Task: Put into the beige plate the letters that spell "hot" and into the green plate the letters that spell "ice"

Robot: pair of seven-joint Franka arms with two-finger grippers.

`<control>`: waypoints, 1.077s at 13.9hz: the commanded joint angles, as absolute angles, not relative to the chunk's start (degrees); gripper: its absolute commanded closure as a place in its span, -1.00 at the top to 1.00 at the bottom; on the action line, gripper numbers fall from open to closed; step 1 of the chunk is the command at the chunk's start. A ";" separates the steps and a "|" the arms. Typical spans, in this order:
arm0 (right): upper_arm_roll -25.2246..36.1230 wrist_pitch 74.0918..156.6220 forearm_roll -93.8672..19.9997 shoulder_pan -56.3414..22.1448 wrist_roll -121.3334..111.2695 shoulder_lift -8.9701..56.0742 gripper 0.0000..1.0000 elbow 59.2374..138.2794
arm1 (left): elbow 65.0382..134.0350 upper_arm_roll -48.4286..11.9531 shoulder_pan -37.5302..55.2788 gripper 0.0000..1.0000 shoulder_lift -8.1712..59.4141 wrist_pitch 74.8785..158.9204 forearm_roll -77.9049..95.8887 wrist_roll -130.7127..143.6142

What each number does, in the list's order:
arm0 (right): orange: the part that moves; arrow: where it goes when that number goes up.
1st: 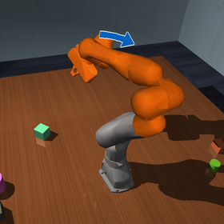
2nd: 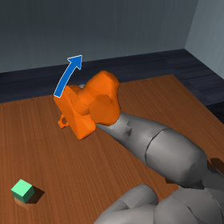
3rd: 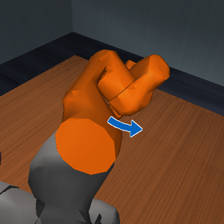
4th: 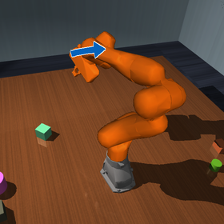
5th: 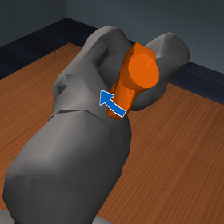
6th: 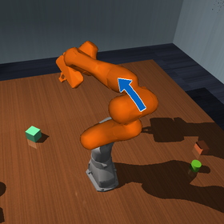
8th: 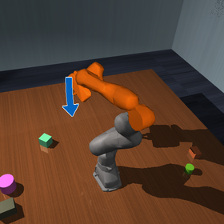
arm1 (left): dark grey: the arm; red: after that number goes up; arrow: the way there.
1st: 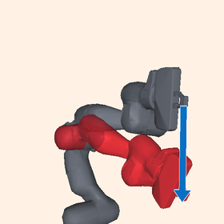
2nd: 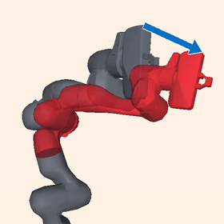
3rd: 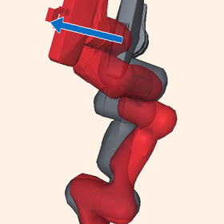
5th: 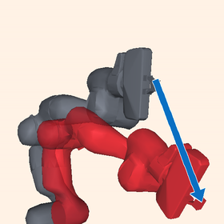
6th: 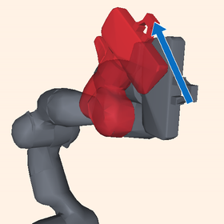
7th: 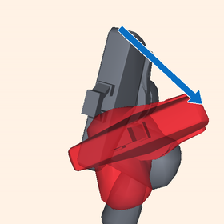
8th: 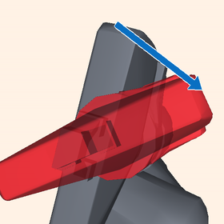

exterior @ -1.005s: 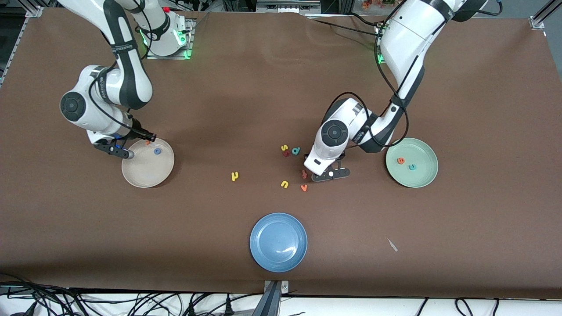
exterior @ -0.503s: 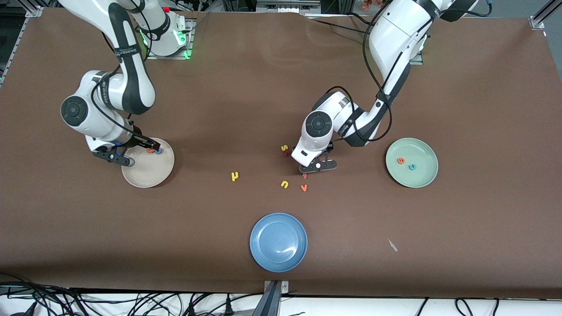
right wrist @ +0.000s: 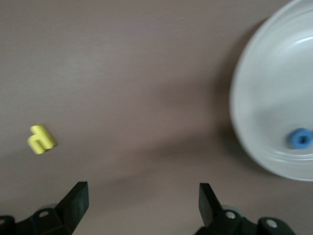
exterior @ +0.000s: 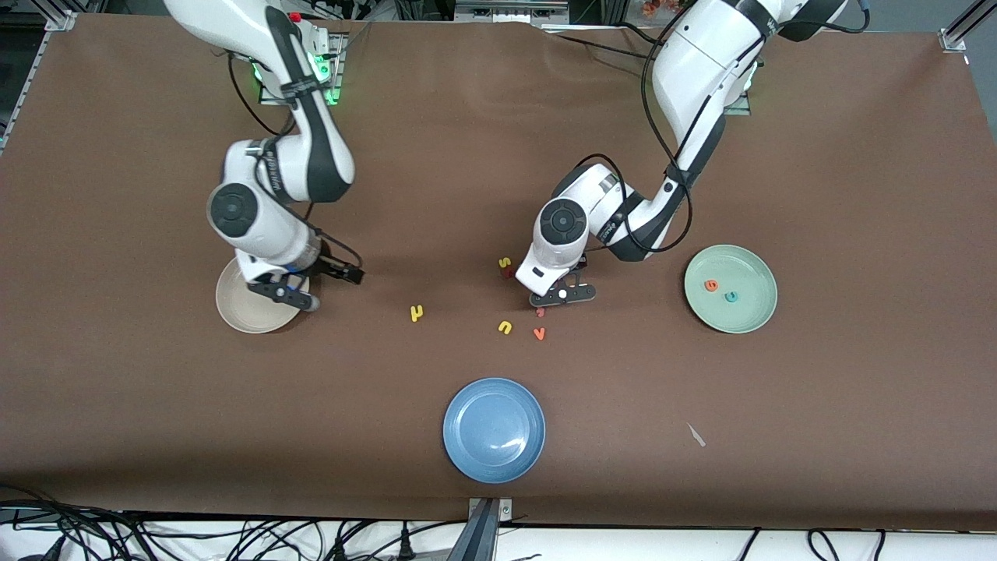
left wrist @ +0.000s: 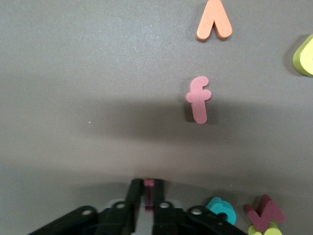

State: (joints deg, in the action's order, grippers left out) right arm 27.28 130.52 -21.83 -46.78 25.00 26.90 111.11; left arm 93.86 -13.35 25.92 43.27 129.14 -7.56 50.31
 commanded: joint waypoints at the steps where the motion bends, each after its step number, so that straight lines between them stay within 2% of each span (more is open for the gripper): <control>1: 24.09 128.67 -23.38 -46.32 26.01 33.03 1.00 103.30 | 93.34 -13.01 25.58 -1.00 42.98 128.06 -8.17 50.10; 3: 22.07 128.76 -24.16 -46.32 28.20 36.46 1.00 99.25 | 92.55 -12.92 24.01 -1.00 42.19 125.53 -8.17 47.57; 7: 20.30 128.76 -24.08 -46.32 29.71 43.06 1.00 92.74 | 92.46 -12.92 16.63 -1.00 36.57 113.84 -8.17 32.12; 12: 20.21 128.67 -23.91 -45.88 28.21 45.34 1.00 90.45 | 93.60 -12.48 9.16 -1.00 34.01 104.00 -11.06 18.82; 15: 20.13 128.76 -24.08 -45.70 28.21 45.70 0.99 90.18 | 96.84 -12.48 6.60 -1.00 33.84 102.66 -15.63 18.37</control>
State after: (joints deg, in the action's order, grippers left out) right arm 20.32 130.04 -22.81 -46.39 29.12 44.25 92.66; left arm 93.17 -12.14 7.61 35.43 103.10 -12.32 19.48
